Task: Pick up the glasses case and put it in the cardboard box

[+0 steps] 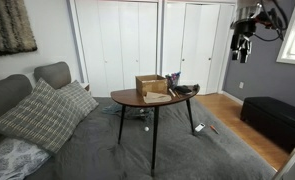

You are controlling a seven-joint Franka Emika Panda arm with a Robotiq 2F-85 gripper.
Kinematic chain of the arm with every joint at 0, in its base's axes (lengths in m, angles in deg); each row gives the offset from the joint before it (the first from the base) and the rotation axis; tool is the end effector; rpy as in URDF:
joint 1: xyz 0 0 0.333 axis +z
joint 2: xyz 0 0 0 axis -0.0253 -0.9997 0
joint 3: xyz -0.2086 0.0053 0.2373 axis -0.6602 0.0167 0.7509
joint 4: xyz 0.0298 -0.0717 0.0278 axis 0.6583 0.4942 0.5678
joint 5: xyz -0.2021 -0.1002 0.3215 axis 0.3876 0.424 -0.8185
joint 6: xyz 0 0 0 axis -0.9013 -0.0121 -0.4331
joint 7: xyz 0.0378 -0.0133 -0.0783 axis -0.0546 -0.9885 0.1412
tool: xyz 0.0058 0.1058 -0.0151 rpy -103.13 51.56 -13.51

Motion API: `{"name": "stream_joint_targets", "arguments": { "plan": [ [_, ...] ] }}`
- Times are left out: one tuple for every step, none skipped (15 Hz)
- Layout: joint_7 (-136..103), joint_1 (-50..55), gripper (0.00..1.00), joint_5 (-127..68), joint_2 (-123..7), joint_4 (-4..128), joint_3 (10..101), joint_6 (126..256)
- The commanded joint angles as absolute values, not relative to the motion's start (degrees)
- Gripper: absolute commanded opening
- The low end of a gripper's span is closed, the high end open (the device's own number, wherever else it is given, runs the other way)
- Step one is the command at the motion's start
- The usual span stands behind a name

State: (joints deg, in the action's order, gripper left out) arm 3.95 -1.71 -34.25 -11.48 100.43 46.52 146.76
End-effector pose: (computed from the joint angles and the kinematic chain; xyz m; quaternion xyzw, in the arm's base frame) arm 0.3602 -0.1106 0.5309 -0.9927 -0.0159 0.0736 0.0939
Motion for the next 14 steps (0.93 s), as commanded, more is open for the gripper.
{"name": "stream_joint_targets", "arguments": {
  "plan": [
    [0.63, -1.51, 1.00, -34.84, -18.48, 96.57, 49.63, 153.53],
    [0.07, -1.63, 1.00, -34.34, -20.08, 95.94, 50.19, 155.81],
    [-0.09, -1.72, 1.00, -34.22, -21.63, 95.36, 50.49, 157.96],
    [-0.40, -1.96, 1.00, -33.74, -23.13, 95.10, 50.78, 160.60],
    [-1.27, -2.20, 1.00, -33.69, -24.53, 94.87, 50.96, 163.28],
    [-1.22, -2.12, 1.00, -34.00, -25.95, 94.63, 50.97, 165.29],
    [-2.08, -2.25, 1.00, -33.85, -27.21, 94.72, 51.15, 167.71],
    [-2.51, -2.23, 1.00, -33.80, -28.65, 94.75, 51.30, 169.76],
    [-3.04, -2.22, 1.00, -33.83, -29.88, 94.76, 51.41, 171.56],
    [-3.59, -2.28, 1.00, -33.33, -31.23, 94.93, 51.59, 173.90],
    [-4.14, -2.33, 1.00, -33.17, -32.53, 94.91, 51.70, 175.59],
    [-4.59, -2.33, 1.00, -33.06, -33.75, 94.88, 51.82, 176.85],
    [-6.79, -2.58, 1.00, -31.63, -35.02, 95.19, 52.23, 179.39],
    [-8.14, -2.60, 1.00, -31.19, -36.30, 95.10, 52.42, 180.70]
  ]
}}
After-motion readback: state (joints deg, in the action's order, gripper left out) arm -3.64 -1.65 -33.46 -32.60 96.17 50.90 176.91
